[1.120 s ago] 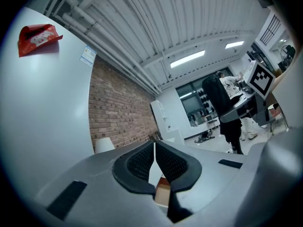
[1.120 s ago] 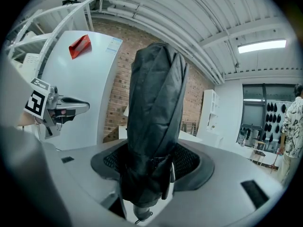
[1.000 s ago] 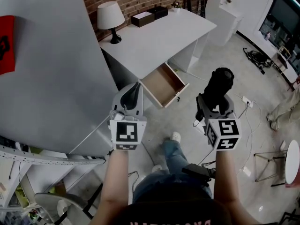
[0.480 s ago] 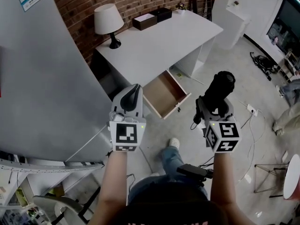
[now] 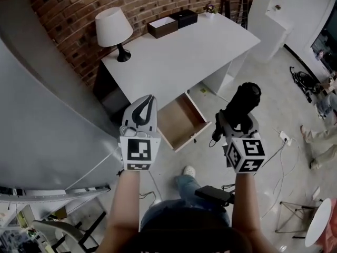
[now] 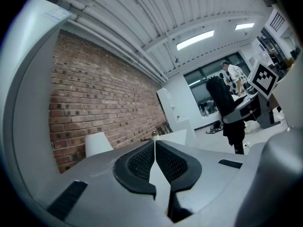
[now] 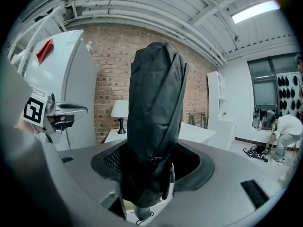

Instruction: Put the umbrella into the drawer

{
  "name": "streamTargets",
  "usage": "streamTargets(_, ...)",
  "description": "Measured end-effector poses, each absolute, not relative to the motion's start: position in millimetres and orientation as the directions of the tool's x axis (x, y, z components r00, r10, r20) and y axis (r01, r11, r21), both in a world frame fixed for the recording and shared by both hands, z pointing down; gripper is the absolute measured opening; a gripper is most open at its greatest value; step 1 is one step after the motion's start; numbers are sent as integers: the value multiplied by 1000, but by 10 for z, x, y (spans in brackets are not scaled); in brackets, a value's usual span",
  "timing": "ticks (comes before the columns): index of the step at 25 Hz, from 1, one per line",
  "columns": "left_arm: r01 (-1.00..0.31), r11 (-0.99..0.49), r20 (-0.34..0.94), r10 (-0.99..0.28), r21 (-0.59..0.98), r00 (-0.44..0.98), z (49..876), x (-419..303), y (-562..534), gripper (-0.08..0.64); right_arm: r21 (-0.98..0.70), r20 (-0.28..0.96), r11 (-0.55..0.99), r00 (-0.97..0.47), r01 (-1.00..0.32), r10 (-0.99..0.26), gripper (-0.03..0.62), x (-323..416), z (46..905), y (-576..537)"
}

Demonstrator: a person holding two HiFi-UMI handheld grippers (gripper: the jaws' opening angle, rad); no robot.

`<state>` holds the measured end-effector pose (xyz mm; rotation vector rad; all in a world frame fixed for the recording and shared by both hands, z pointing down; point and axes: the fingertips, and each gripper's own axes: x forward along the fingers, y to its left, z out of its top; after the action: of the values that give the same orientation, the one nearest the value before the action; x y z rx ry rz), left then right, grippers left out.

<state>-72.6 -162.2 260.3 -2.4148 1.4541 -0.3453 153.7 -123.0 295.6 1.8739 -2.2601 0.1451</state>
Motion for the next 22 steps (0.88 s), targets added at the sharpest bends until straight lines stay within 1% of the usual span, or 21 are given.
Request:
streamTargets(4, -825, -422, 82, -902, -375, 424, 2700, -591, -1886, 3, 18, 247, 223, -212, -975, -946, 259, 1690, 3089, -1556)
streamTargets(9, -837, -404, 135, -914, -369, 382, 2932, -571, -2102, 3, -33, 296, 275, -272, -961, -916, 259, 1661, 3363, -1842)
streamTargets(19, -811, -465, 259, -882, -354, 393, 3498, -686, -2299, 3, -200, 411, 317, -373, -927, -832, 259, 1212, 4151, -2119)
streamTargets(22, -806, -484, 288, -870, -341, 400, 3642, -756, -2380, 3, -263, 430, 290, -381, -920, -819, 259, 1080, 4413, -2211)
